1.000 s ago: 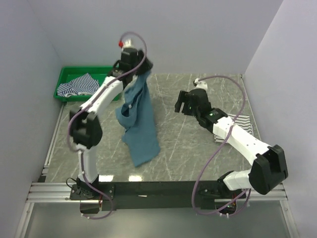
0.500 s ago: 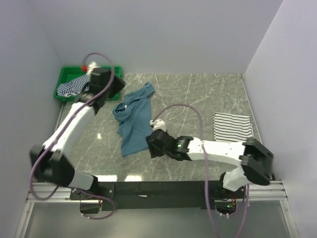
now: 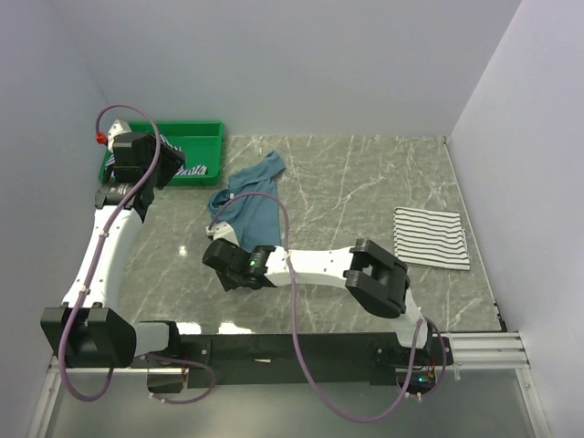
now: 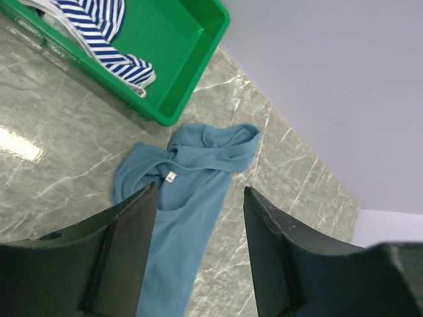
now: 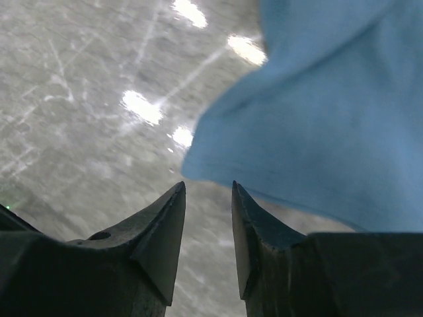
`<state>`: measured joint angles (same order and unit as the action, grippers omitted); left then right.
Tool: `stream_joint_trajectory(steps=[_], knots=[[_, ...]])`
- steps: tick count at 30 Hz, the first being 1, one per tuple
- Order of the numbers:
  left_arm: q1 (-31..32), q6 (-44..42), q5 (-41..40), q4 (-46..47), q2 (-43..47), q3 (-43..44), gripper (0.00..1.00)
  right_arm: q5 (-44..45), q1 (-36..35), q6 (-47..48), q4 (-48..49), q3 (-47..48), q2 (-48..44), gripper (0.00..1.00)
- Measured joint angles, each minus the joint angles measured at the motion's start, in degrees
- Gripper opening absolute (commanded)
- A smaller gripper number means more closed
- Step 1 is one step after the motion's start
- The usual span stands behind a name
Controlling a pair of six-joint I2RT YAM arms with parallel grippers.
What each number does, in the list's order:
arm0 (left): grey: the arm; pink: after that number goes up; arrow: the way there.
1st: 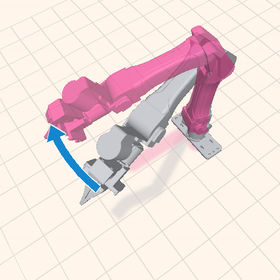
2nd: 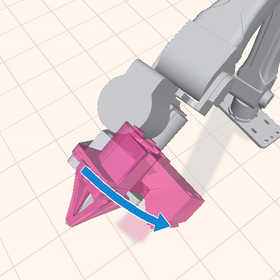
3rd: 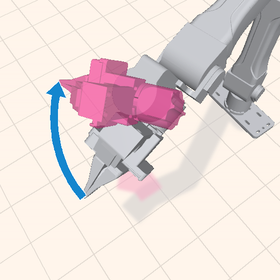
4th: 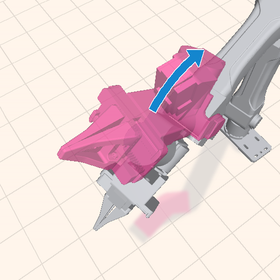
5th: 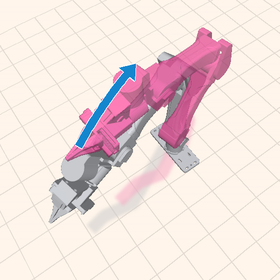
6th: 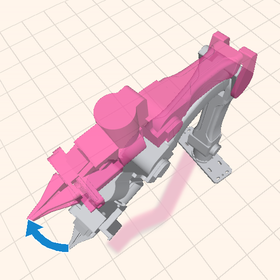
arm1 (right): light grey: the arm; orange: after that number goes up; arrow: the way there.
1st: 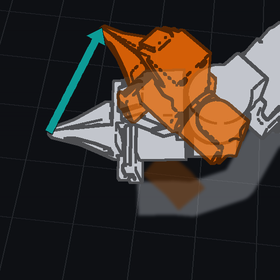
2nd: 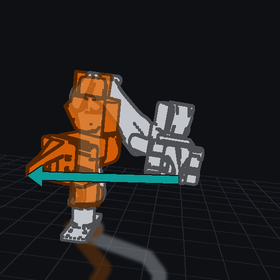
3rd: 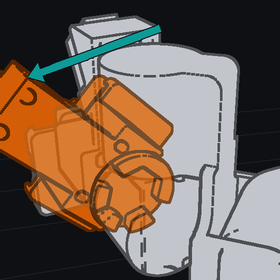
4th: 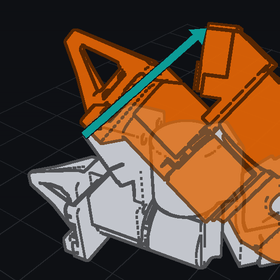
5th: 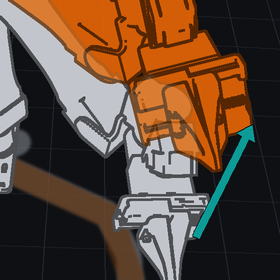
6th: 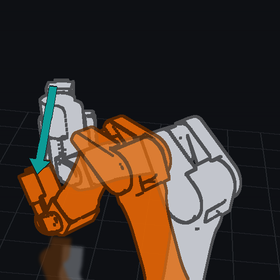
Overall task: Fold and stack the tank tops
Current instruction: Flatten the tank top out
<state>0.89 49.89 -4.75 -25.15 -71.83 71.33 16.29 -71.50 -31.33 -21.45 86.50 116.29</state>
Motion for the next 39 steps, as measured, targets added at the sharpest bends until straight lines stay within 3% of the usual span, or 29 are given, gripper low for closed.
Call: stream_joint_trajectory(steps=[15,17,18,20,23,28,32,35,39], knots=[[-3.8,-2.2,8.2,1.7,0.0,-4.2,0.57,-1.8,-0.7,0.3,-5.9,9.9,10.0,0.40],[-3.9,-2.3,8.9,1.8,0.0,-4.8,0.57,-1.5,-0.7,0.2,-6.5,11.3,10.9,0.28],[-3.9,-2.3,9.2,2.0,0.0,-5.1,0.57,-1.5,-0.7,0.3,-6.6,11.6,11.0,0.15],[-4.0,-2.3,10.0,2.5,0.1,-5.9,0.57,-1.1,-0.7,0.4,-6.9,11.7,11.0,0.01],[-4.0,-2.3,11.5,3.8,0.5,-8.1,0.56,-0.1,-0.5,0.0,-7.0,10.1,9.8,0.00],[-4.1,-2.2,14.7,5.7,2.6,-14.0,0.52,-1.3,3.2,-1.1,-6.1,-3.2,-5.0,0.00],[-3.0,-2.0,15.8,6.9,4.1,-20.4,0.50,-3.1,15.3,-3.1,-2.8,-15.3,-26.4,0.00],[0.7,-0.9,15.4,7.8,4.1,-24.5,0.49,-2.7,24.0,-4.3,0.5,-21.8,-37.9,0.00],[7.6,0.4,14.0,8.8,3.7,-28.0,0.47,-3.6,30.1,-5.5,1.9,-31.6,-44.7,0.00]])
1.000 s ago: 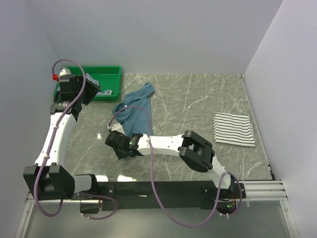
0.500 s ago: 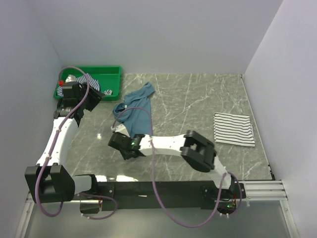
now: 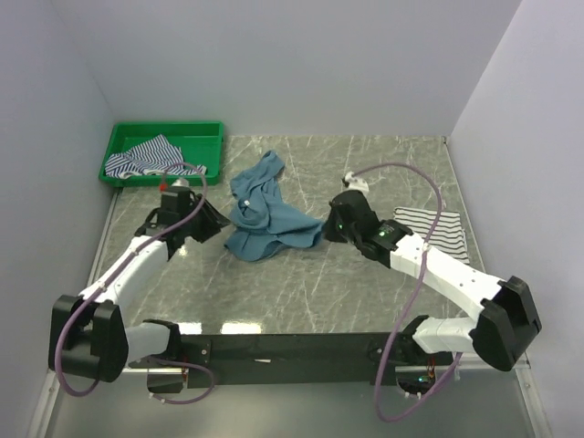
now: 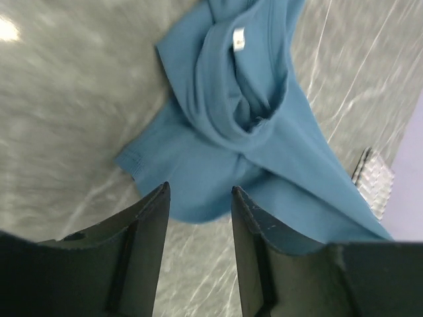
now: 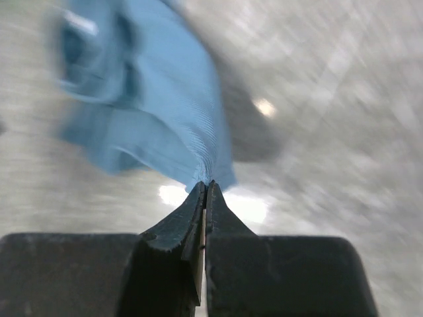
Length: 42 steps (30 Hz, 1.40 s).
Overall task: Fold and stack the tank tops
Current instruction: Flatten the tank top out
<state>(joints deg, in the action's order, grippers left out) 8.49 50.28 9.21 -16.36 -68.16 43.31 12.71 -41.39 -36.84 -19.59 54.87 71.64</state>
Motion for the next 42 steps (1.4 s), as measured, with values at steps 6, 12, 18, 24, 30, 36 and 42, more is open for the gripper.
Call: stream_joint_trajectory(steps=[6,12,18,24,30,36,42], knots=[[5.7,1.2,-3.2,2.4,-5.1,-2.0,0.44,-1.7,6.8,-1.7,-0.2,-12.8,0.3,0.00],[7.2,1.4,-6.1,3.4,-10.3,-2.0,0.40,-5.0,16.6,-2.8,2.9,-19.1,0.2,0.00],[8.2,1.4,-6.1,5.1,-12.4,-3.0,0.41,-8.0,18.6,-2.7,6.5,-19.6,1.3,0.00],[10.0,0.4,-5.7,6.2,-14.0,-3.1,0.37,-9.6,19.0,-2.4,8.1,-19.6,3.5,0.00],[10.8,0.1,-5.4,7.0,-15.3,-4.1,0.44,-10.2,19.5,-2.1,9.0,-19.6,3.7,0.00],[11.9,-0.2,-5.0,8.5,-15.3,-5.0,0.47,-10.7,19.6,-1.6,9.7,-19.6,3.9,0.00],[12.2,-1.0,-4.2,10.2,-15.2,-6.3,0.42,-10.9,20.1,-1.2,10.1,-19.6,4.6,0.00]])
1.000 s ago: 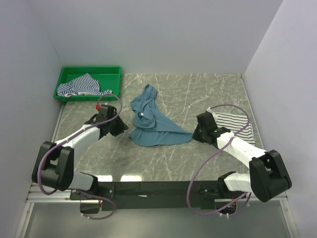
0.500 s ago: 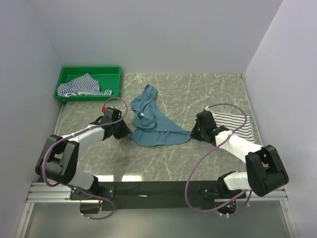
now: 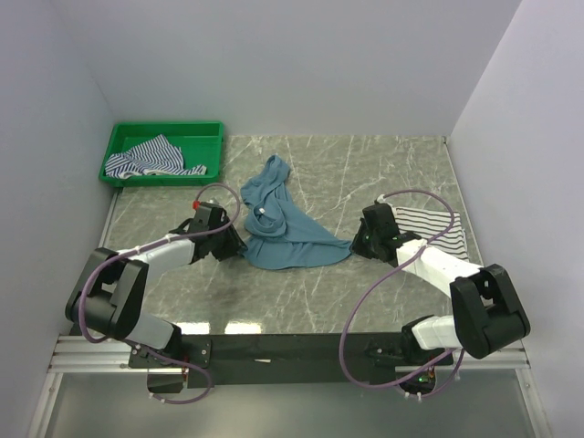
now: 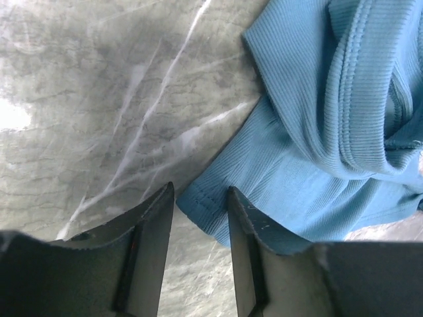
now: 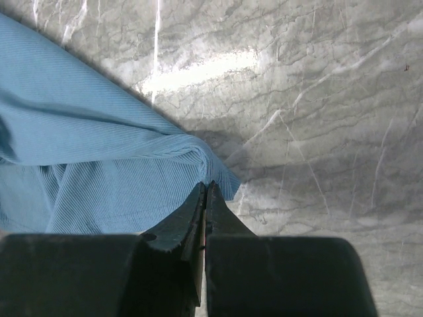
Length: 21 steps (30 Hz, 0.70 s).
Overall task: Fold and stack the tank tops
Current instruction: Flatten the tank top out
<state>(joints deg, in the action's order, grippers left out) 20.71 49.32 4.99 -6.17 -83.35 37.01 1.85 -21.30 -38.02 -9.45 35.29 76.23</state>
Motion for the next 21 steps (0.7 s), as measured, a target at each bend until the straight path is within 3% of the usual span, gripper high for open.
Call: stream_joint_trajectory(steps=[7,10,12,16,21], knots=[[0.5,-0.5,0.0,1.1,-0.3,-0.2,0.25,-0.4,0.2,0.2,0.5,0.0,0.1,0.00],[0.5,-0.6,-0.1,1.2,-1.1,-0.2,0.14,-0.6,0.3,0.4,0.5,0.0,0.1,0.00],[0.5,-0.6,-0.3,1.1,-1.4,0.0,0.01,-1.0,0.5,0.5,0.5,0.0,0.1,0.00],[0.7,-0.8,-1.5,-1.9,-0.6,1.6,0.01,-3.6,1.7,0.8,0.5,0.0,-0.1,0.00],[0.6,-1.9,-6.2,-13.0,8.2,9.3,0.01,-12.2,5.6,0.3,-0.3,0.4,-4.7,0.00]])
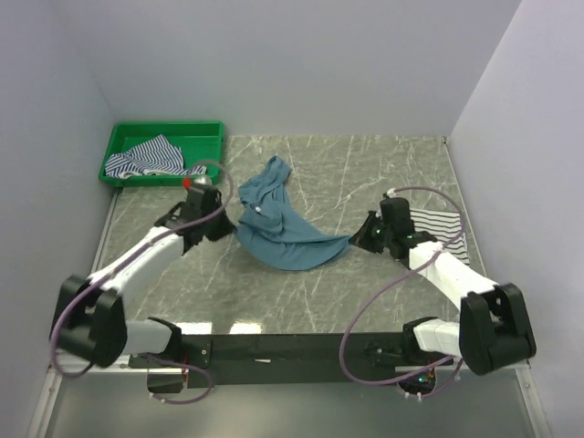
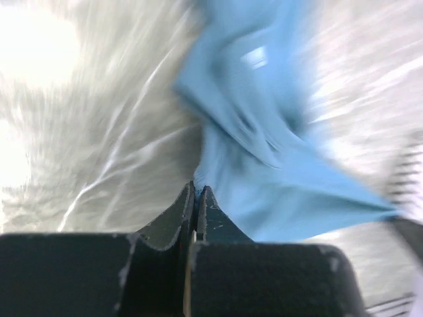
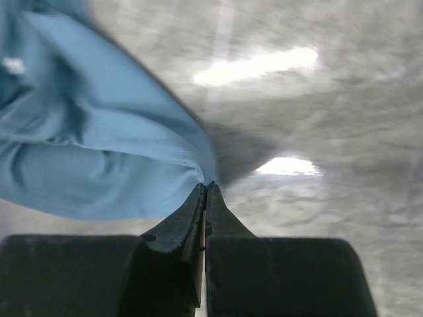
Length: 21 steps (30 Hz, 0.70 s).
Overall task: Fold and stack the tank tops
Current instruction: Flatten the tank top out
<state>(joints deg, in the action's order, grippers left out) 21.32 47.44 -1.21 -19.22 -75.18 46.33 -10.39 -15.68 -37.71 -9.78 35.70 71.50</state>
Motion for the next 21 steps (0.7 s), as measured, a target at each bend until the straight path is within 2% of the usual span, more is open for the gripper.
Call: stream_joint_trajectory(steps=[5,10,13,18,21], knots=[[-0.4,-1.1,-3.5,-8.1,10.4,16.3,0.00,-7.4,2.9,-2.6,-3.9,6.7,-9.3,0.00],[-0.6,-1.8,-5.8,-12.7,15.4,35.7,0.00,-10.5,4.8,-7.8,-4.8,19.1,-18.5,0.00],[-0.6,-1.8,-6.8,-13.7,16.9,44.0,0.01,-10.8,5.1,-10.8,-5.0,26.5,-22.0,0.00],[-0.6,-1.7,-7.7,-14.5,17.2,52.6,0.01,-11.4,5.1,-13.6,-5.6,38.1,-22.1,0.00],[-0.6,-1.6,-8.2,-14.5,17.2,53.4,0.01,-11.3,5.1,-13.9,-6.4,41.7,-21.7,0.00]])
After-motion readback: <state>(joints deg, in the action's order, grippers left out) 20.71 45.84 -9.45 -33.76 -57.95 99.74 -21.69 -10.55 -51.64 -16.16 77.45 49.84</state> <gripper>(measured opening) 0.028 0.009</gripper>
